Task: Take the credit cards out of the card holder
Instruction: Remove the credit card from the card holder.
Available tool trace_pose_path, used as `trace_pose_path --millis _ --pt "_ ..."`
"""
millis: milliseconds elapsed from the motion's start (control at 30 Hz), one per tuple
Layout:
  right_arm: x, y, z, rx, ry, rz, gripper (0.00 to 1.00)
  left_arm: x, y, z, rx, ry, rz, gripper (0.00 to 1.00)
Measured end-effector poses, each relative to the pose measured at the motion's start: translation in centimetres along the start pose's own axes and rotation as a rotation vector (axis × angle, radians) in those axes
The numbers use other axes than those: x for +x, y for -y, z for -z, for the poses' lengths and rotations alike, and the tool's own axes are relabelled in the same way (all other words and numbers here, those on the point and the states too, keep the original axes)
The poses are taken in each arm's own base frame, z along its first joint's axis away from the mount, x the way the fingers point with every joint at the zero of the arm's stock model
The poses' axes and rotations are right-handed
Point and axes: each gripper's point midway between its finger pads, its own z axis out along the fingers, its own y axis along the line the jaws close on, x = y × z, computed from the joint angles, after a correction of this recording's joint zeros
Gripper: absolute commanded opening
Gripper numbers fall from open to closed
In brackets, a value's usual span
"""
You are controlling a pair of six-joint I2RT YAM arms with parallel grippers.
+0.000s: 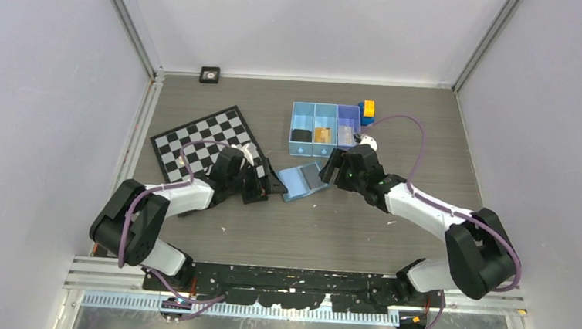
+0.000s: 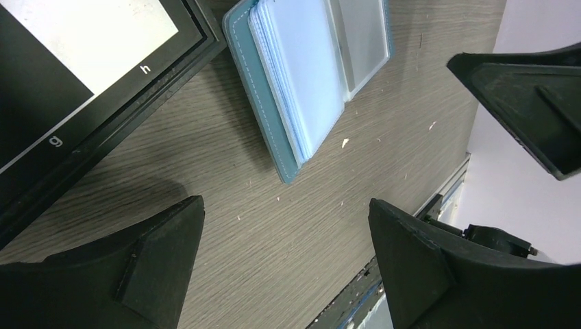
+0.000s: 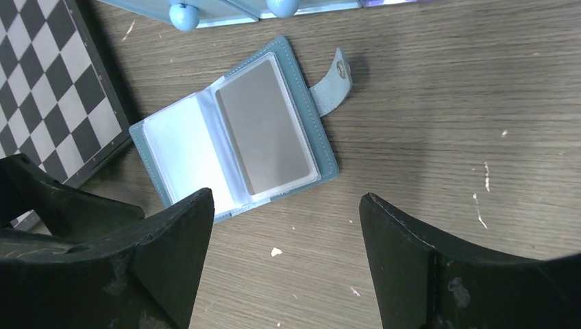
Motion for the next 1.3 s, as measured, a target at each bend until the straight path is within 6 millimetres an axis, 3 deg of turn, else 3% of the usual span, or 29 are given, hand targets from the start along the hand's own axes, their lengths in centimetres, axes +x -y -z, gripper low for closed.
trace_pose_path --millis 400,633,733,967,1067,1200,1300 --pt "2.3 1.3 -3.9 0.060 -0.080 0.001 0.69 0.2 0.7 -2.0 0.048 -0.041 0.026 0.81" --pt "2.1 0.4 -6.4 0.045 -0.101 0.006 0.60 -0.2 1.5 -3.3 0.083 -0.037 0.010 0.77" --pt "2.1 0.0 -6.8 0.029 -0.106 0.005 0.50 -0.3 1.6 -3.7 0.085 -0.031 0.002 0.75" --pt "2.9 -0.7 -7.0 -0.011 -0.142 0.001 0.43 -1.6 1.9 -5.0 0.074 -0.007 -0.015 0.67" --pt "3.1 -1.1 -7.1 -0.033 -0.152 -0.002 0.43 -2.0 1.7 -5.4 0.059 0.003 -0.018 0.51" --pt "3.7 -1.9 -7.0 -0.060 -0.170 0.000 0.43 -1.8 0.5 -5.7 0.014 0.003 -0.023 0.03" --pt "3.9 -2.0 -6.8 -0.069 -0.173 0.002 0.46 -1.5 -0.3 -5.8 -0.014 -0.009 -0.024 0.00"
